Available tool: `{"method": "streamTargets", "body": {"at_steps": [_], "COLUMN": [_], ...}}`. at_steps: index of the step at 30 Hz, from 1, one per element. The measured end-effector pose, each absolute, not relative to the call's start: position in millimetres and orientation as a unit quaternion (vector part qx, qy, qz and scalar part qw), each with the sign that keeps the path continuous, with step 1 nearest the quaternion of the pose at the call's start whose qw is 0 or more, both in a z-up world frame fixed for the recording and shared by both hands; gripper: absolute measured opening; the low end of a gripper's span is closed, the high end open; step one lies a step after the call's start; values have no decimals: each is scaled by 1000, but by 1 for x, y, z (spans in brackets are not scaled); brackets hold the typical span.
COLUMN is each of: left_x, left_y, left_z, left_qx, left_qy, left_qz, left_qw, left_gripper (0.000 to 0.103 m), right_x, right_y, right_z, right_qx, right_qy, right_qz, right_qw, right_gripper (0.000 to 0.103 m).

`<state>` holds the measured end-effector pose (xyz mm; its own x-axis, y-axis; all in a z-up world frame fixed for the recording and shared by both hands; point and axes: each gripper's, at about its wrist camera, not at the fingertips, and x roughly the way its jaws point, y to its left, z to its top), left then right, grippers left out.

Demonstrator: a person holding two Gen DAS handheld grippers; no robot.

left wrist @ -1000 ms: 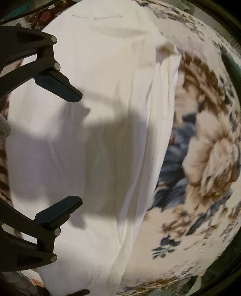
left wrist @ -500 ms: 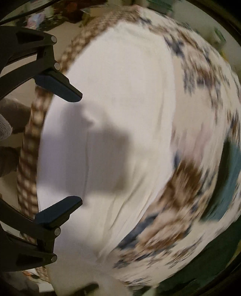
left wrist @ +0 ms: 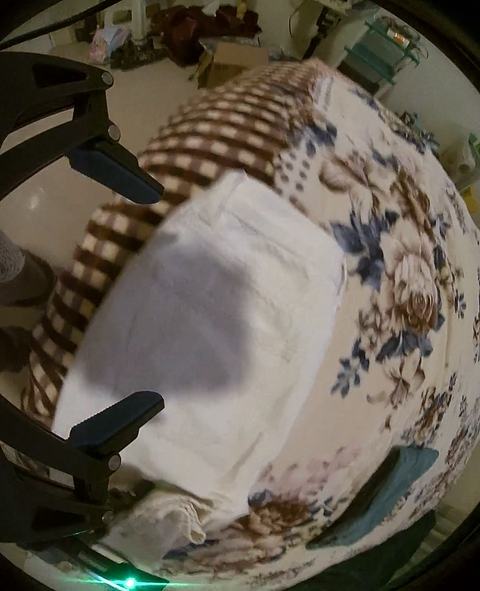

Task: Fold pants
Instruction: 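Pinch the trousers' fabric with the left gripper and lift it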

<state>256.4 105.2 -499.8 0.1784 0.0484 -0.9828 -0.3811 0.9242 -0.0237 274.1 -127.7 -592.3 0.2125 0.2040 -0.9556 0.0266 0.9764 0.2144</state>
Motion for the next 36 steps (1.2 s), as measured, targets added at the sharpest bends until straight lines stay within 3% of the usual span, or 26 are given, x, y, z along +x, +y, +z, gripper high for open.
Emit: {"method": "streamTargets", "body": {"at_steps": [2, 3, 6, 12, 18, 19, 21, 22, 23, 25, 29, 36], "left_x": [267, 275, 293, 324, 337, 335, 329, 323, 318, 305, 289, 287], "left_y": [94, 84, 58, -4, -49, -57, -70, -76, -77, -71, -51, -32], "left_z": [-500, -501, -509, -546, -590, -590, -585, -580, -575, -557, -540, -579], "left_qx": [-144, -160, -212, -261, -124, -95, -48, -30, -17, -33, -73, -113], "left_qy": [627, 629, 641, 683, 723, 718, 703, 696, 690, 672, 668, 695], "left_qz": [116, 89, 23, -66, -60, -65, -79, -93, -91, -95, -81, -48], "left_qw": [757, 755, 737, 679, 677, 687, 705, 712, 718, 734, 737, 709], "left_gripper": [103, 103, 103, 103, 101, 97, 54, 25, 14, 9, 8, 13], "right_x": [270, 265, 249, 230, 227, 225, 221, 219, 219, 222, 222, 236], "right_y": [-146, -158, -199, -277, -327, -329, -337, -340, -343, -337, -337, -327], "right_z": [-585, -579, -555, -543, -562, -564, -568, -569, -571, -573, -569, -573], "right_qx": [155, 191, 257, 253, 278, 280, 291, 293, 293, 292, 290, 260], "right_qy": [652, 656, 652, 654, 656, 656, 655, 654, 654, 653, 656, 679], "right_qz": [90, 106, 119, 12, -44, -48, -48, -49, -50, -48, -40, -31], "right_qw": [737, 722, 703, 713, 701, 699, 696, 696, 696, 697, 696, 686], "right_gripper": [69, 71, 75, 75, 75, 75, 76, 76, 76, 76, 75, 75]}}
